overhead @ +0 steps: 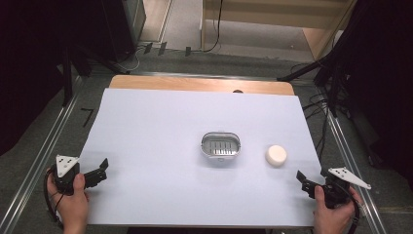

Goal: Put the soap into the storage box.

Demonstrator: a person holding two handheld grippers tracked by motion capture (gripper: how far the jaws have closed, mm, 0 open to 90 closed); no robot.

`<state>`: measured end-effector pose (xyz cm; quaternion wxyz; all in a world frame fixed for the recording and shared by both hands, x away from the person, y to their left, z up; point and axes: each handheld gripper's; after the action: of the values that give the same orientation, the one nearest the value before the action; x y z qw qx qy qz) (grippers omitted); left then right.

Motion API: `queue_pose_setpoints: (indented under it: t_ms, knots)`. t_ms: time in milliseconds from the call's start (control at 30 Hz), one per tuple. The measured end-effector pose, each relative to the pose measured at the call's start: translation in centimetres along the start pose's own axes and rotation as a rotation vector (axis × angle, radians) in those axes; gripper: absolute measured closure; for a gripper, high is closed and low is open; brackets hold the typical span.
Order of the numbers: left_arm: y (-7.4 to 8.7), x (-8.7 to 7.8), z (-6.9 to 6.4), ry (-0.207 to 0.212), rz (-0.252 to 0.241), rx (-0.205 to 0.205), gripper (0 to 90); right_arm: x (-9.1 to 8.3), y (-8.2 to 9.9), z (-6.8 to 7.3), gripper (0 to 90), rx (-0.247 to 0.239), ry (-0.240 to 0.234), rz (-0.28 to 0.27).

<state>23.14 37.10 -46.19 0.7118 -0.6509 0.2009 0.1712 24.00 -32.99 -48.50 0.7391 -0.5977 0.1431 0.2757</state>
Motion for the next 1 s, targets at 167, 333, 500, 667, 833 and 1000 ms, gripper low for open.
queue_pose_setpoints:
  t_ms: [167,333,500,667,833,1000]
  knots:
    - [0.0,0.0,0.0,0.004,-0.004,0.005,0.0,0.0,-0.2,0.2,0.5,0.011,-0.023,0.000]
    - [0.0,0.0,-0.1,0.000,-0.002,0.011,2.1,0.2,-0.5,1.3,0.0,0.002,-0.054,0.016]
    - [0.0,0.0,-0.1,0.005,-0.001,0.012,2.1,0.3,-0.7,2.2,0.0,-0.017,-0.065,0.032]
    - [0.0,0.0,-0.1,0.015,0.001,0.019,2.2,0.0,-1.4,3.2,0.0,-0.022,-0.108,0.035]
    - [0.0,0.1,-0.1,0.017,0.002,0.019,2.2,0.3,-2.1,4.4,0.0,-0.039,-0.102,0.049]
    - [0.0,0.0,-0.1,0.017,0.002,0.024,2.2,1.1,-2.7,5.4,0.0,-0.045,-0.121,0.064]
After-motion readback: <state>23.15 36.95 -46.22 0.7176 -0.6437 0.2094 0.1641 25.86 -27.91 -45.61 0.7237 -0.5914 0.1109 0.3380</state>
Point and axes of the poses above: each handheld gripper's, and its own axes: x roughly forward along the jaws, y roughly out of its underside, z roughly to its left, and after that the axes turned 5 degrees about x, right-handed
